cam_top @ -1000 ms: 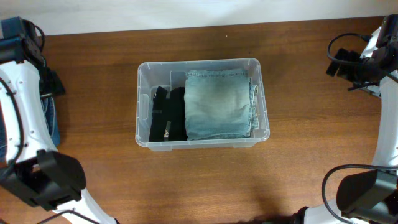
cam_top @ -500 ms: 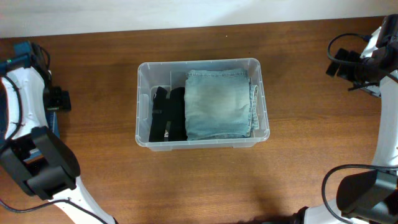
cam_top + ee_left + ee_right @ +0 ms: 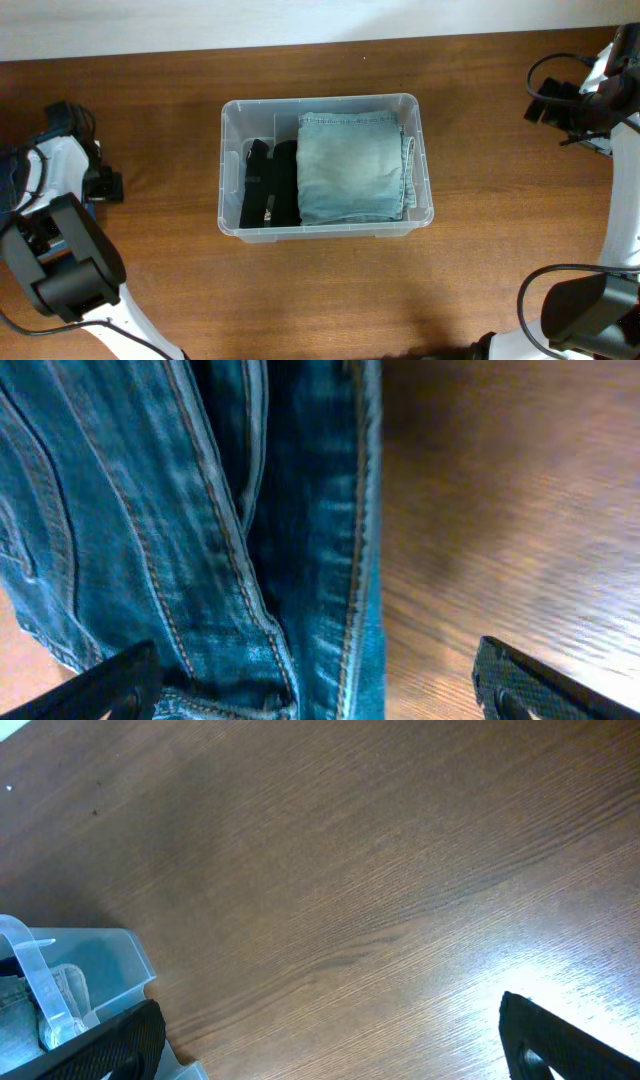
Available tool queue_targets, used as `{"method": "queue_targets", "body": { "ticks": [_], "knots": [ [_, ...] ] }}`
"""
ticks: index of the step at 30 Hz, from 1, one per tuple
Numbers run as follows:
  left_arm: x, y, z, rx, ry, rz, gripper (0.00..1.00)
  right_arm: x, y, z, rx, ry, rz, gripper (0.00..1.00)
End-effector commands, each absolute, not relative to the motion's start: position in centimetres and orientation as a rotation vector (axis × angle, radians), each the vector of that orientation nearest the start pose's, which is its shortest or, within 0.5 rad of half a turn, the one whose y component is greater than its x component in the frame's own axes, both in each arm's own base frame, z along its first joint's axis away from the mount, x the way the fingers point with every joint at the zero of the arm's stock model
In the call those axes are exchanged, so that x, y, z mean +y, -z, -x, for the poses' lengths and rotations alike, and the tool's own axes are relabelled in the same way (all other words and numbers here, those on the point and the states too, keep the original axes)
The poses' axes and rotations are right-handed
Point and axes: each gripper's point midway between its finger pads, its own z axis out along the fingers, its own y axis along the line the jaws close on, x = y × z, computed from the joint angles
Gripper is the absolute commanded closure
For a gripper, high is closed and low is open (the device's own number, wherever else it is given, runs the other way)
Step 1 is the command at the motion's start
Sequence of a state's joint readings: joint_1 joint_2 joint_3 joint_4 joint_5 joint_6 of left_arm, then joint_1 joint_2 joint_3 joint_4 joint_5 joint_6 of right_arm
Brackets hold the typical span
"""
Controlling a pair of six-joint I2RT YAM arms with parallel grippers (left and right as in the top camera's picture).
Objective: Pack container
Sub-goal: 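Lower the left gripper onto the dark-blue jeans and close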
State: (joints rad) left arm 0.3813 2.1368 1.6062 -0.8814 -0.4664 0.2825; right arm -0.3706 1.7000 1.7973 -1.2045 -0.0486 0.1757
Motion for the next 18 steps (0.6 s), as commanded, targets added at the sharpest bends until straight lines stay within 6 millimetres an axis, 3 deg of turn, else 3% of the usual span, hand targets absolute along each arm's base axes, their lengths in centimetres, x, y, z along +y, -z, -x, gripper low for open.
{"method": "queue_targets", "body": {
  "ticks": [1,18],
  "knots": [
    [25.0,-3.1,-36.5,3.076,-0.844,0.205,0.01,-14.0,-24.3,-37.7,2.571,0.013,-0.702,0.01],
    [26.4,-2.4,-36.7,3.033,-0.830,0.269,0.02,-14.0,-24.3,-37.7,2.571,0.013,-0.701,0.01]
  ]
}}
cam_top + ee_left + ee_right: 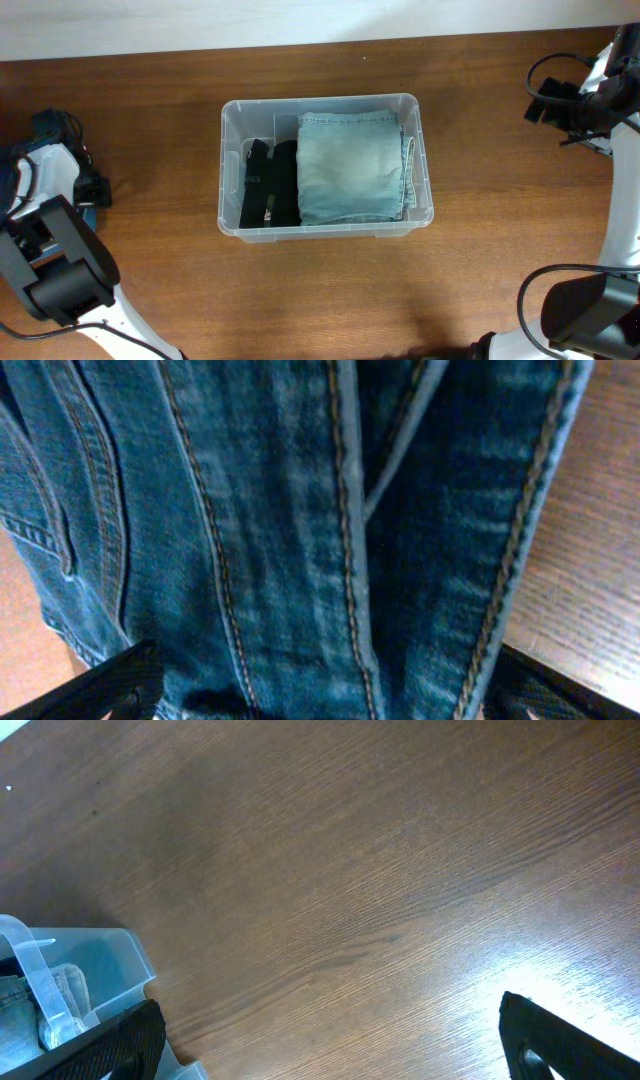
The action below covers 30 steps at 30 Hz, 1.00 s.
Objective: Pack container
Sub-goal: 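Lower the left gripper onto the dark-blue jeans and close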
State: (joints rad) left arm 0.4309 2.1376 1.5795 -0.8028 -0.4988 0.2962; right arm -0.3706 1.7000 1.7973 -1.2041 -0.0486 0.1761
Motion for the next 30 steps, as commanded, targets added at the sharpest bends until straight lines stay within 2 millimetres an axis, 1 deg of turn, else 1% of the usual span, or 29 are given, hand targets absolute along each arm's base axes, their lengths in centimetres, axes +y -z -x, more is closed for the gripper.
{"method": "queue_targets", "body": {
  "ticks": [1,7,10,12,13,15,17,18,19,21,23,25,30],
  "knots": [
    [26.3,-2.2,-36.7,3.033,-0.830,0.269,0.02,-14.0,-24.3,-37.7,2.571,0.013,-0.701,0.02],
    [26.3,-0.4,-36.6,3.035,-0.830,0.269,0.02,-14.0,-24.3,-37.7,2.571,0.013,-0.701,0.01],
    [26.3,0.0,-36.6,3.040,-0.828,0.267,0.02,-14.0,-24.3,-37.7,2.571,0.013,-0.701,0.01],
    [26.3,0.1,-36.6,3.039,-0.829,0.269,0.07,-14.0,-24.3,-37.7,2.571,0.013,-0.701,0.01],
    [26.3,0.0,-36.6,3.038,-0.834,0.269,0.11,-14.0,-24.3,-37.7,2.571,0.013,-0.701,0.01],
    [26.5,-0.1,-36.5,3.037,-0.857,0.272,0.22,-14.0,-24.3,-37.7,2.571,0.013,-0.701,0.02],
    [26.6,-0.1,-36.6,3.032,-0.858,0.273,0.38,-14.0,-24.3,-37.7,2.571,0.013,-0.701,0.01],
    [26.6,-0.1,-36.6,3.030,-0.859,0.273,0.50,-14.0,-24.3,-37.7,2.571,0.013,-0.701,0.02],
    [26.6,-0.1,-36.6,3.030,-0.859,0.273,0.59,-14.0,-24.3,-37.7,2.571,0.013,-0.701,0.01],
    [26.6,-0.1,-36.7,3.030,-0.858,0.273,0.73,-14.0,-24.3,-37.7,2.571,0.013,-0.702,0.02],
    [26.5,-0.1,-36.7,3.030,-0.858,0.271,0.84,-14.0,-24.3,-37.7,2.571,0.013,-0.701,0.01],
    [26.3,-0.1,-36.4,3.046,-0.854,0.262,0.99,-14.0,-24.3,-37.7,2.571,0.013,-0.701,0.02],
    [25.9,0.0,-36.5,3.055,-0.850,0.245,0.99,-14.0,-24.3,-37.7,2.571,0.013,-0.701,0.01]
  ]
}}
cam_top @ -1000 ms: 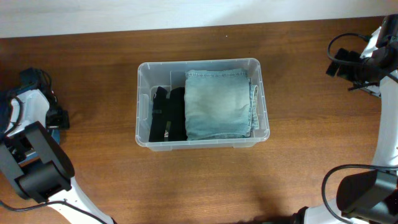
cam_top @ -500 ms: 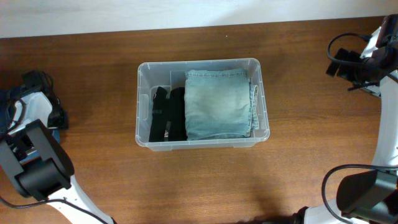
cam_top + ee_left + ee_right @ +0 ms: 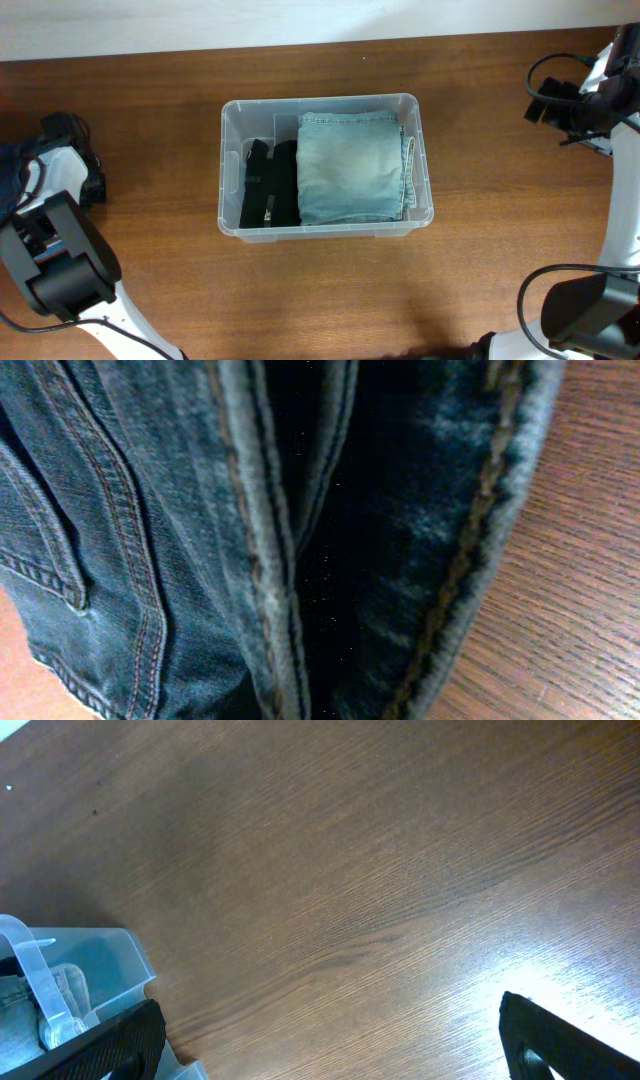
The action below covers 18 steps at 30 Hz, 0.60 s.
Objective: Pack container
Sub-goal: 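Lower the left gripper onto the dark-blue jeans and close, then lift the dark-blue jeans and carry them over the box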
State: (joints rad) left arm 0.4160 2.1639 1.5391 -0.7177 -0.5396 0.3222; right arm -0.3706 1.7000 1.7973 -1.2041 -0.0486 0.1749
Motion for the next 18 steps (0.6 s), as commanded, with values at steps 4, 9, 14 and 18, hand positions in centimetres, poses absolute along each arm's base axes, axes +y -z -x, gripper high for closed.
{"method": "queue_targets", "body": {
  "ticks": [4,9,14,18],
  "knots": [
    [25.2,-1.0,-37.5,3.031,-0.857,0.258,0.99,-14.0,-24.3,-37.7,2.571,0.013,-0.701,0.01],
    [24.5,-6.0,-39.9,2.943,-1.000,0.266,0.99,-14.0,-24.3,-37.7,2.571,0.013,-0.701,0.02],
    [22.5,-11.0,-41.9,2.842,-1.002,0.253,0.99,-14.0,-24.3,-37.7,2.571,0.013,-0.701,0.01],
    [20.6,-15.6,-42.7,2.734,-0.970,0.319,0.99,-14.0,-24.3,-37.7,2.571,0.013,-0.701,0.01]
  ]
}}
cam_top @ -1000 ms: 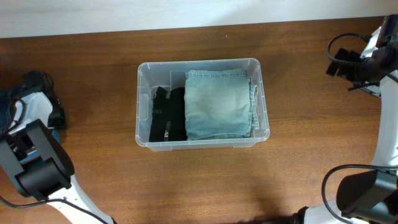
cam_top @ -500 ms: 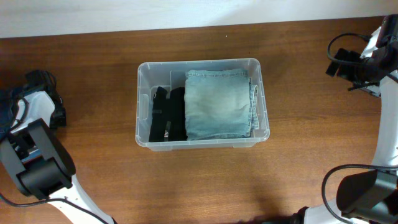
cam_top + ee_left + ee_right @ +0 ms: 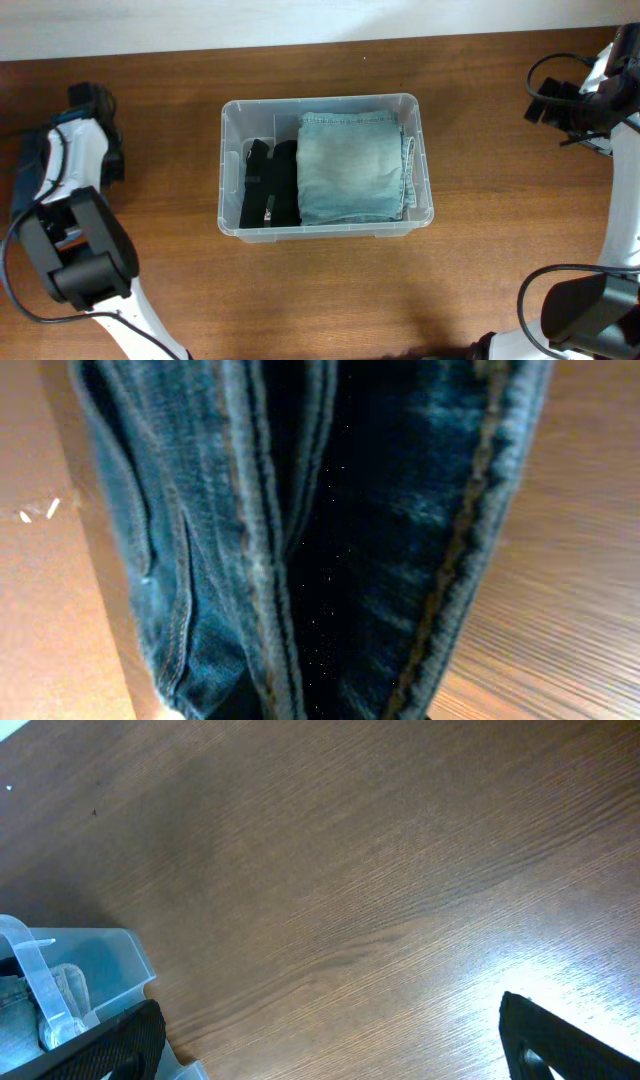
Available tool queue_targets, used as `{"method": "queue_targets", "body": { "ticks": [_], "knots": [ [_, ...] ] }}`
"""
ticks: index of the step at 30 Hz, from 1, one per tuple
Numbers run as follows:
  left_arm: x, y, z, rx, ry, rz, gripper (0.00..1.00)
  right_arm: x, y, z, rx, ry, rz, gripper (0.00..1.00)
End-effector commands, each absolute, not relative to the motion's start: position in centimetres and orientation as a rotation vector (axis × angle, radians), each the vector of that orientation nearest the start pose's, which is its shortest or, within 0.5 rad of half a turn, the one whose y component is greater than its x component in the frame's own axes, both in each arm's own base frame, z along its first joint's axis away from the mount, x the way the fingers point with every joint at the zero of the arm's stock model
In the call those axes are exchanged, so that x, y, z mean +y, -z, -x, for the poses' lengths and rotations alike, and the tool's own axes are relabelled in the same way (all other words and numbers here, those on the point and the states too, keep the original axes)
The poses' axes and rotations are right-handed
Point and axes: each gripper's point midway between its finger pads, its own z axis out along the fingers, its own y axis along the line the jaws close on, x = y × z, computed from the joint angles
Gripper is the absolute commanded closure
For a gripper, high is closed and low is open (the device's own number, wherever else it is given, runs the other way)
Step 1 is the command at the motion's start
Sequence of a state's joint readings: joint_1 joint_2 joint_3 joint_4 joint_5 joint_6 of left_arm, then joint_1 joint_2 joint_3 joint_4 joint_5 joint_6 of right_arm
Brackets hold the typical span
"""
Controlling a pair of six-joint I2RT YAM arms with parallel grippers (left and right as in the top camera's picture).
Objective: Pack container
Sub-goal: 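Lift the dark-blue jeans and carry them over the box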
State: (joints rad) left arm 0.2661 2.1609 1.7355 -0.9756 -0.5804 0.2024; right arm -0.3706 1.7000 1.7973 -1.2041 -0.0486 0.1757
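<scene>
The clear plastic container (image 3: 228, 170) stands mid-table. It holds folded light-blue jeans (image 3: 350, 165) on the right and a black garment (image 3: 268, 185) on the left. Dark blue jeans (image 3: 330, 540) fill the left wrist view, so its fingers are hidden. From overhead a strip of those jeans (image 3: 28, 165) shows at the table's left edge under my left arm. My left gripper (image 3: 108, 160) is there, shut on them. My right gripper (image 3: 330, 1020) stands open over bare wood at the far right, with the container's corner (image 3: 90, 970) at its left.
The wooden table (image 3: 320, 290) runs all round the container. Its far edge meets a pale wall (image 3: 300, 20). My right arm (image 3: 590, 100) and its cables sit at the back right corner.
My left wrist has moved toward the back of the table, and the dark jeans kept their place in its view while the table behind them shifted. The right arm has not moved.
My left gripper stood open over the dark jeans at the left edge, fingertips showing. Then it was further over them, still open. Then the denim filled the view and hid the fingers. Now the jeans move with the gripper. The container and right arm stayed unchanged.
</scene>
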Motion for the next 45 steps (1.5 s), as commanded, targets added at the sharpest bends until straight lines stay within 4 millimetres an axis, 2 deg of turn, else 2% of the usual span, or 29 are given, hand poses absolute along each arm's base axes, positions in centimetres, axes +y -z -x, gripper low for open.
{"method": "queue_targets", "body": {
  "ticks": [1,9,13,16,20,23,27,33,36,39,45],
  "knots": [
    [20.1,-16.7,-42.9,2.712,-0.963,0.321,0.99,-14.0,-24.3,-37.7,2.571,0.013,-0.702,0.01],
    [16.1,-27.0,-42.5,2.480,-0.784,0.389,0.99,-14.0,-24.3,-37.7,2.571,0.013,-0.701,0.01],
    [13.5,-31.8,-41.3,2.373,-0.657,0.423,0.99,-14.0,-24.3,-37.7,2.571,0.013,-0.701,0.01],
    [10.2,-34.4,-40.5,2.347,-0.546,0.340,0.99,-14.0,-24.3,-37.7,2.571,0.013,-0.701,0.01],
    [5.4,-36.4,-39.3,2.347,-0.438,0.200,0.99,-14.0,-24.3,-37.7,2.571,0.013,-0.702,0.01],
    [1.1,-36.8,-38.4,2.367,-0.341,0.093,0.99,-14.0,-24.3,-37.7,2.571,0.013,-0.701,0.01],
    [-3.9,-36.3,-37.2,2.404,-0.254,0.001,0.99,-14.0,-24.3,-37.7,2.571,0.013,-0.702,0.01],
    [-9.9,-35.6,-35.5,2.428,-0.139,-0.080,0.99,-14.0,-24.3,-37.7,2.571,0.013,-0.701,0.02],
    [-12.0,-35.3,-35.4,2.428,-0.094,-0.080,0.99,-14.0,-24.3,-37.7,2.571,0.013,-0.701,0.01],
    [-13.3,-34.1,-35.4,2.462,-0.084,-0.074,0.99,-14.0,-24.3,-37.7,2.571,0.013,-0.701,0.01],
    [-14.8,-32.0,-35.4,2.523,-0.081,-0.028,0.99,-14.0,-24.3,-37.7,2.571,0.013,-0.702,0.01]
  ]
}}
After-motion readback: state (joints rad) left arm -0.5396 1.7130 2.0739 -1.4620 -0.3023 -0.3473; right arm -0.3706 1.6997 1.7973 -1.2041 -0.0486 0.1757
